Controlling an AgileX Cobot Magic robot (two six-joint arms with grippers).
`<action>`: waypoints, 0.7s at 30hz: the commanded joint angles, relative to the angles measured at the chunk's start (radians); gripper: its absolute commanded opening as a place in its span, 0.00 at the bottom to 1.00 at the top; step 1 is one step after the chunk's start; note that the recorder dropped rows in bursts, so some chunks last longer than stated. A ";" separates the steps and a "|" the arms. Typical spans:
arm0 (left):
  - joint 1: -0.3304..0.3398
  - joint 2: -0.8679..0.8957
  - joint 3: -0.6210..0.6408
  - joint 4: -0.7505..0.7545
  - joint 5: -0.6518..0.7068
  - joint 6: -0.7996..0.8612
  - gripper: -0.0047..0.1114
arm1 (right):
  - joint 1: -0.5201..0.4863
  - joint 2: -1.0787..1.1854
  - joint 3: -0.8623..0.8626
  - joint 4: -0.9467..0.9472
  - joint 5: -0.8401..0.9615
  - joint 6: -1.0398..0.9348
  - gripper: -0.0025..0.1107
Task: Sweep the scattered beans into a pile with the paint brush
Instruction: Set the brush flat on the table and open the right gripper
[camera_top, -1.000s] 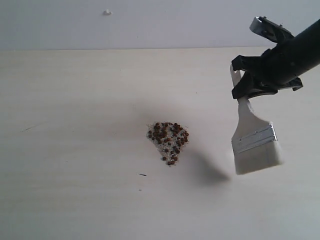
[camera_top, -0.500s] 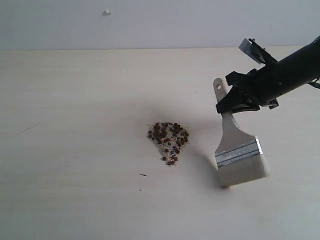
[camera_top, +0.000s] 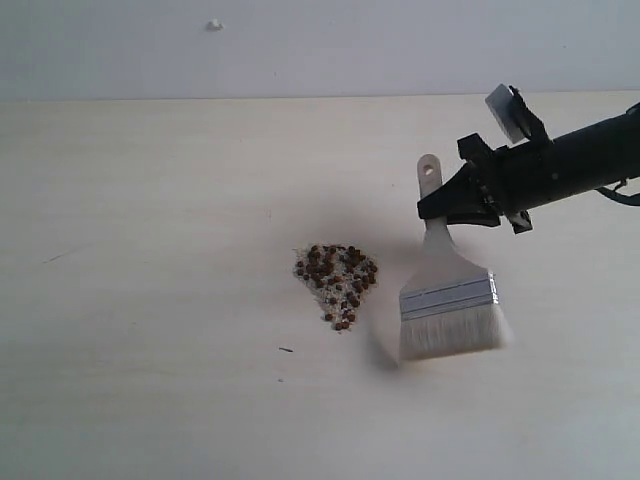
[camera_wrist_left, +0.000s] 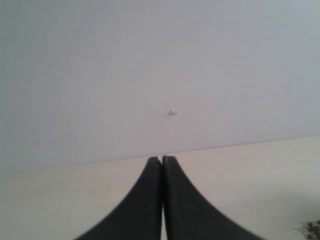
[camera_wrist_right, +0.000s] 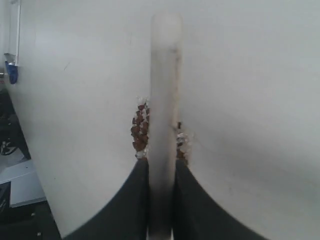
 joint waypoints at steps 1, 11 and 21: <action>-0.005 -0.006 0.003 -0.006 -0.002 0.000 0.04 | -0.007 0.003 -0.008 -0.004 0.097 -0.011 0.02; -0.005 -0.006 0.003 -0.006 -0.002 0.000 0.04 | -0.007 0.003 -0.008 -0.089 0.042 0.071 0.02; -0.005 -0.006 0.003 -0.006 -0.002 0.000 0.04 | 0.000 0.053 -0.008 -0.098 -0.008 0.113 0.02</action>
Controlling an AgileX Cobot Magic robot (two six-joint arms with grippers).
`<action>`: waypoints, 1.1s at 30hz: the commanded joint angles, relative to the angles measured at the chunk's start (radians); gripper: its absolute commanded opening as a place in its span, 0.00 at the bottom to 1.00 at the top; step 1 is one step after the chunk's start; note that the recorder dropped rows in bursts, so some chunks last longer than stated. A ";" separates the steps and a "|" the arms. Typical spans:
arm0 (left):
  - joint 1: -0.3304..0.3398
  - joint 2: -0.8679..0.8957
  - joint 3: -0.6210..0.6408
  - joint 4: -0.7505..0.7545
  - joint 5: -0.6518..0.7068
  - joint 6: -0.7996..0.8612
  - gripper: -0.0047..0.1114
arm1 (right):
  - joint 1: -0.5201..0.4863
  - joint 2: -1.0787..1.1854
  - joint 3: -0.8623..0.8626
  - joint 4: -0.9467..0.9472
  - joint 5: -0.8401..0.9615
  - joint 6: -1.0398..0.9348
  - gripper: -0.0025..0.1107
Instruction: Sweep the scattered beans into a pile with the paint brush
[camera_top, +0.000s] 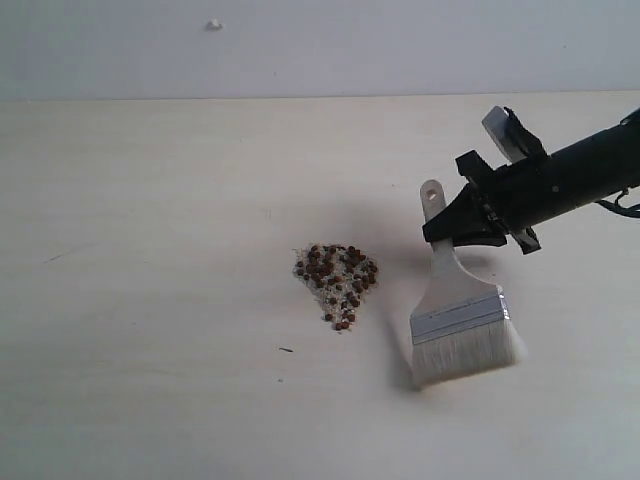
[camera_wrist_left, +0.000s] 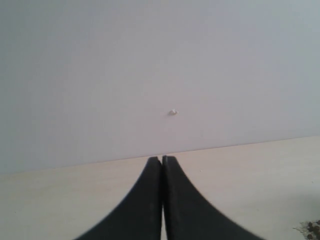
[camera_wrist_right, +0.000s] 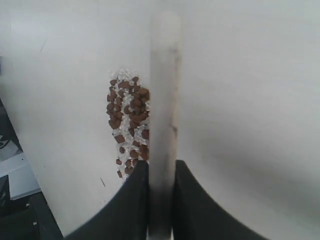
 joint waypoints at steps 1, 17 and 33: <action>-0.005 -0.006 0.003 -0.006 -0.002 0.000 0.04 | 0.000 0.039 -0.007 0.002 -0.002 -0.006 0.02; -0.005 -0.006 0.003 -0.006 -0.002 0.000 0.04 | 0.000 0.047 -0.012 0.004 -0.005 -0.054 0.20; -0.005 -0.006 0.003 -0.006 -0.002 0.000 0.04 | 0.000 -0.032 -0.097 -0.091 -0.138 -0.014 0.49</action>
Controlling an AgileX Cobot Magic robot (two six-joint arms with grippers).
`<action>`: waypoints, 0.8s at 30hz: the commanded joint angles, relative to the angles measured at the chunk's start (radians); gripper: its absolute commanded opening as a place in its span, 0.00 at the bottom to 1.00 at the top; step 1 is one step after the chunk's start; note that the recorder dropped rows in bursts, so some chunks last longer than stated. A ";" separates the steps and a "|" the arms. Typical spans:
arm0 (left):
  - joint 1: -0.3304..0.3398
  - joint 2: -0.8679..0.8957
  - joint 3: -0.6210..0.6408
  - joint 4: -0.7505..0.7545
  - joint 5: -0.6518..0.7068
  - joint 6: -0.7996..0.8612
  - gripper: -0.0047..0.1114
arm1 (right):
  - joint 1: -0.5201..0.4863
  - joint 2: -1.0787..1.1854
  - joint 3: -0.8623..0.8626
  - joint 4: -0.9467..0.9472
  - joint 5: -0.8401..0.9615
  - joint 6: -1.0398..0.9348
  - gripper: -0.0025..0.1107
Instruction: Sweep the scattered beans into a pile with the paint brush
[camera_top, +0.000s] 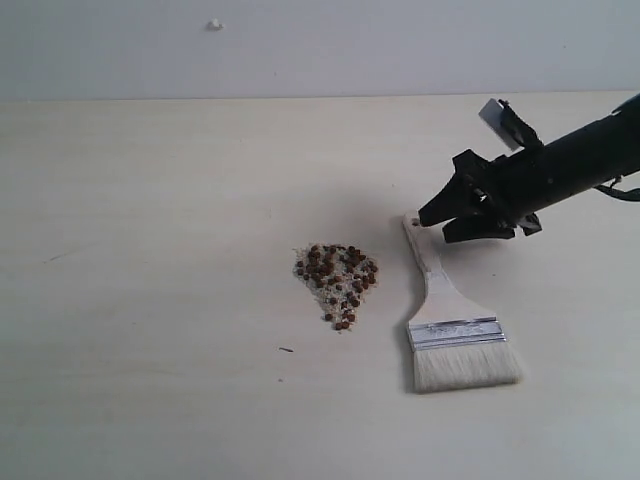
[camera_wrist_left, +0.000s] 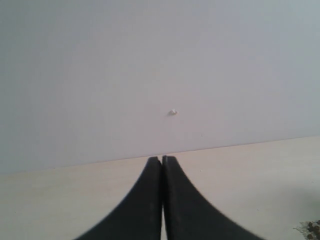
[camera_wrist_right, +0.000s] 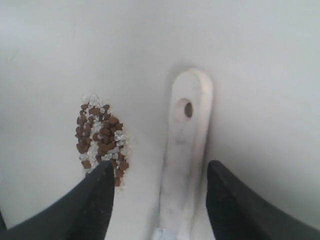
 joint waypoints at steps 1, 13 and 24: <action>-0.005 -0.006 0.003 -0.006 -0.002 0.000 0.04 | 0.000 -0.090 -0.009 -0.071 -0.114 0.046 0.48; -0.005 -0.006 0.003 -0.006 -0.002 0.000 0.04 | 0.000 -0.495 0.205 -0.250 -0.538 0.273 0.02; -0.005 -0.006 0.003 -0.006 -0.002 0.000 0.04 | 0.000 -1.128 0.823 -0.087 -1.001 0.273 0.02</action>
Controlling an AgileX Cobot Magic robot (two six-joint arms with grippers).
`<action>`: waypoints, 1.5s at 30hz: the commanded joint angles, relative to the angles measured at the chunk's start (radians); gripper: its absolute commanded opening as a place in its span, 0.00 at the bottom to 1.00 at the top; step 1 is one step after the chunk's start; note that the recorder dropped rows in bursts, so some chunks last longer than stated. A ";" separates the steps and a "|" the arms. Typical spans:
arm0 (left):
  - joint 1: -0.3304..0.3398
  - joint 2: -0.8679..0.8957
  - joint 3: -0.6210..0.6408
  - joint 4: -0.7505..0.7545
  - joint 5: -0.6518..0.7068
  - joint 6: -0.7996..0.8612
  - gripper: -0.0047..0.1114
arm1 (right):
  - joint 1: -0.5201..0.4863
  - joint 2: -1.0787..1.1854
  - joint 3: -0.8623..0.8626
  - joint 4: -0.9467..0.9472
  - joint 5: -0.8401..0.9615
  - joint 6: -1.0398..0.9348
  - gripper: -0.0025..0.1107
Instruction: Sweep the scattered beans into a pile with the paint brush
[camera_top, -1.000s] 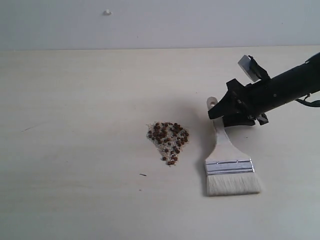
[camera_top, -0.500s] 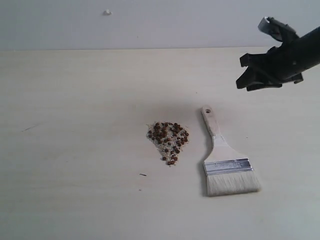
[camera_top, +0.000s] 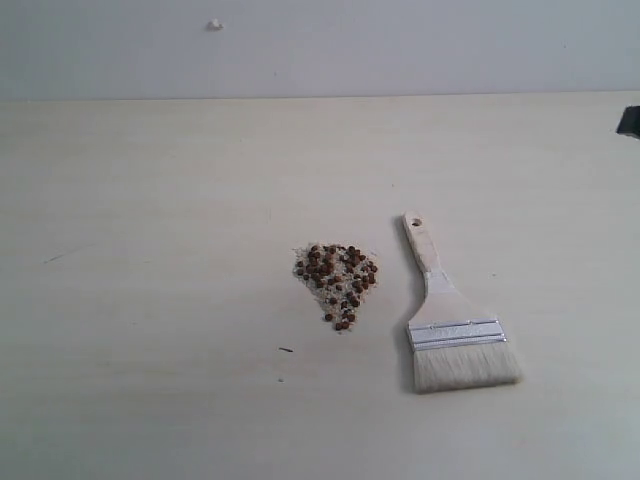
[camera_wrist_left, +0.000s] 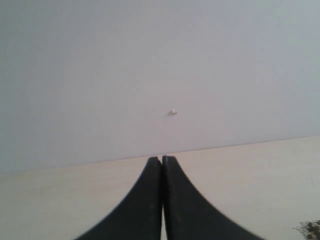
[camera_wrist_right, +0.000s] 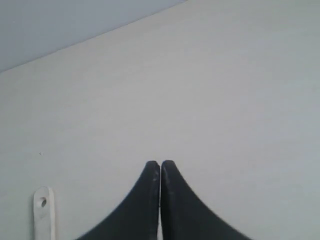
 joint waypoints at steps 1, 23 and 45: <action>-0.005 -0.006 0.003 -0.006 -0.002 0.000 0.04 | 0.000 -0.213 0.158 0.016 -0.011 0.003 0.02; -0.005 -0.006 0.003 -0.006 -0.002 0.000 0.04 | 0.000 -0.560 0.288 -0.026 0.031 -0.025 0.02; -0.005 -0.006 0.003 -0.006 -0.002 0.000 0.04 | 0.000 -1.107 0.455 -0.239 0.079 -0.018 0.02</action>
